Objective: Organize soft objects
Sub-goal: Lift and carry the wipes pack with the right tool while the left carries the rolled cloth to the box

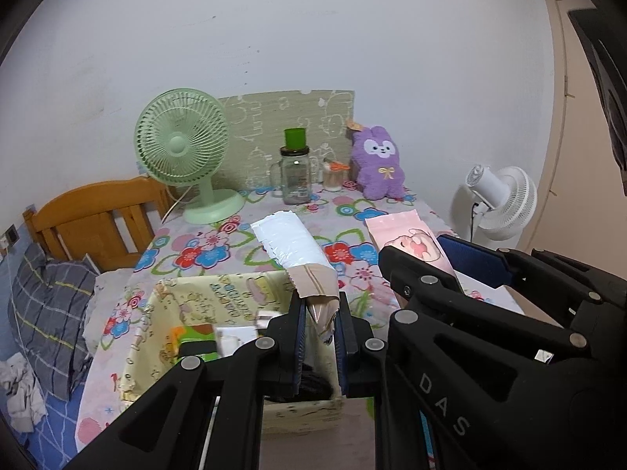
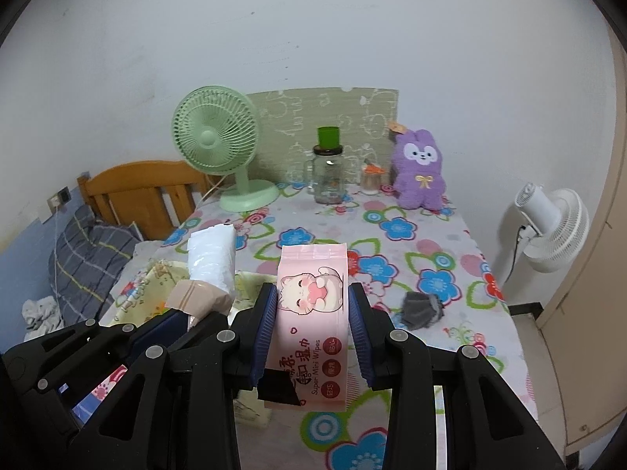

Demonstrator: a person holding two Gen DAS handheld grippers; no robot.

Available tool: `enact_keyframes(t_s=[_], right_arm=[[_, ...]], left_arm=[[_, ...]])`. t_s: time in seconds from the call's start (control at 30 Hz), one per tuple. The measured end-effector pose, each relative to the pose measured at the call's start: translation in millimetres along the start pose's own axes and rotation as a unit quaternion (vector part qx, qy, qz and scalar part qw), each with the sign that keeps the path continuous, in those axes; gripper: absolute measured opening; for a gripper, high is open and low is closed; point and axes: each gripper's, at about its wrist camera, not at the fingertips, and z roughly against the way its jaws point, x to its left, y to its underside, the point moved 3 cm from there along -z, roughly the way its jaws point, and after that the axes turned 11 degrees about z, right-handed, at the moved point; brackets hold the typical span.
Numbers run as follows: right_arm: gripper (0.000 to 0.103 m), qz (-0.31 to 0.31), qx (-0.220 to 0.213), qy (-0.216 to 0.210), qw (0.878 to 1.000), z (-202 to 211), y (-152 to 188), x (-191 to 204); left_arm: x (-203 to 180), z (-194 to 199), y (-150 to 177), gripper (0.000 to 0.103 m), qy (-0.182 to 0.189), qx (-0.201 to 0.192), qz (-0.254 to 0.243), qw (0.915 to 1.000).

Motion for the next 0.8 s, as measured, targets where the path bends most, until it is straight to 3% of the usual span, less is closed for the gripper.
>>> enact_keyframes(t_s=[0.8], right_arm=[[0.039,0.020,0.021,-0.045,0.999,-42,-11,56]], left_arm=[[62,-22,5,0.014,-0.029,0.029,0.019,0.9990]])
